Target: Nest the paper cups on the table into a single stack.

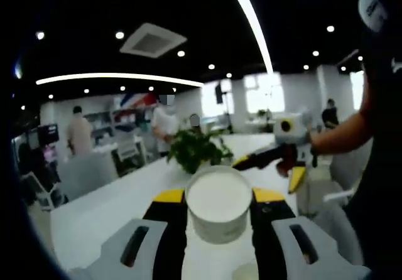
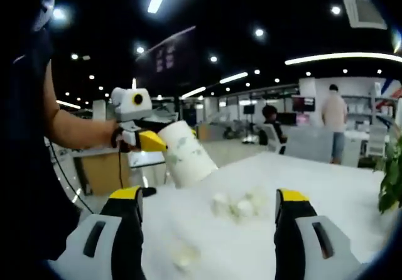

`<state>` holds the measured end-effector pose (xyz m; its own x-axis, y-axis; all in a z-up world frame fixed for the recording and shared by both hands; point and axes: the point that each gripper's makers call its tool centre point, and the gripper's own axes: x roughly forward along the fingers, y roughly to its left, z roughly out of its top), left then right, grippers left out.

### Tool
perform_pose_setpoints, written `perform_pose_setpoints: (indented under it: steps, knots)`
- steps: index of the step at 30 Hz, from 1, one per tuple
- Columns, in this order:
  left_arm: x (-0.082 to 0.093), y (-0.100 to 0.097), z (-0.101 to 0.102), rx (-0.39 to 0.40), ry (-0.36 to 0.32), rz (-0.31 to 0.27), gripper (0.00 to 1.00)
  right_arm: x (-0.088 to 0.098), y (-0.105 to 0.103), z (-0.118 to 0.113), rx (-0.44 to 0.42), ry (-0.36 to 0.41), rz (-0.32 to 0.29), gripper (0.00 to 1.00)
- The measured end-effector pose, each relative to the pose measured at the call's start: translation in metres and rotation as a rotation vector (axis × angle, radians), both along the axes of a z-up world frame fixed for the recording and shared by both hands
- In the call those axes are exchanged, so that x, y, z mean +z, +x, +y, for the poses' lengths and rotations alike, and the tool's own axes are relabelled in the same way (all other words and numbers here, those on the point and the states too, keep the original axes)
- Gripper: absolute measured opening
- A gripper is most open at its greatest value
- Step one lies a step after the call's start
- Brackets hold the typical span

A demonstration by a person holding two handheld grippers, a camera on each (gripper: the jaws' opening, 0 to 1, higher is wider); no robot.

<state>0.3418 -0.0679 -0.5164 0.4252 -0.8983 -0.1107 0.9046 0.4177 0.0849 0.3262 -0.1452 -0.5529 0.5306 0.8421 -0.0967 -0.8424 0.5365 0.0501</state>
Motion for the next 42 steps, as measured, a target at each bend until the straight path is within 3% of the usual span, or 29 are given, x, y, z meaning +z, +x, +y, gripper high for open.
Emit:
perform_pose_setpoints:
  steps: [3,12,23,28,30,40,42]
  knots:
    - [0.005,-0.003,0.000,0.001,-0.037,0.007,0.38,0.003,-0.005,0.006,0.032,0.003,0.017,0.73]
    - [0.016,-0.012,0.000,-0.006,-0.089,0.002,0.38,0.010,-0.007,0.034,0.099,0.055,0.023,0.67]
    - [0.020,-0.020,0.003,-0.021,-0.144,0.025,0.38,0.020,-0.021,0.052,0.200,0.133,0.086,0.46]
    - [0.011,-0.022,0.006,-0.032,-0.125,0.057,0.38,0.019,-0.025,0.055,0.224,0.124,0.104,0.42]
    - [0.004,-0.026,0.008,-0.053,-0.107,0.081,0.38,0.017,-0.036,0.058,0.287,0.143,0.159,0.37]
    - [-0.012,-0.040,0.012,-0.151,-0.055,0.156,0.38,0.017,-0.051,0.069,0.354,0.128,0.163,0.30]
    - [-0.013,-0.042,0.011,-0.165,-0.047,0.149,0.38,0.017,-0.054,0.071,0.372,0.113,0.146,0.27]
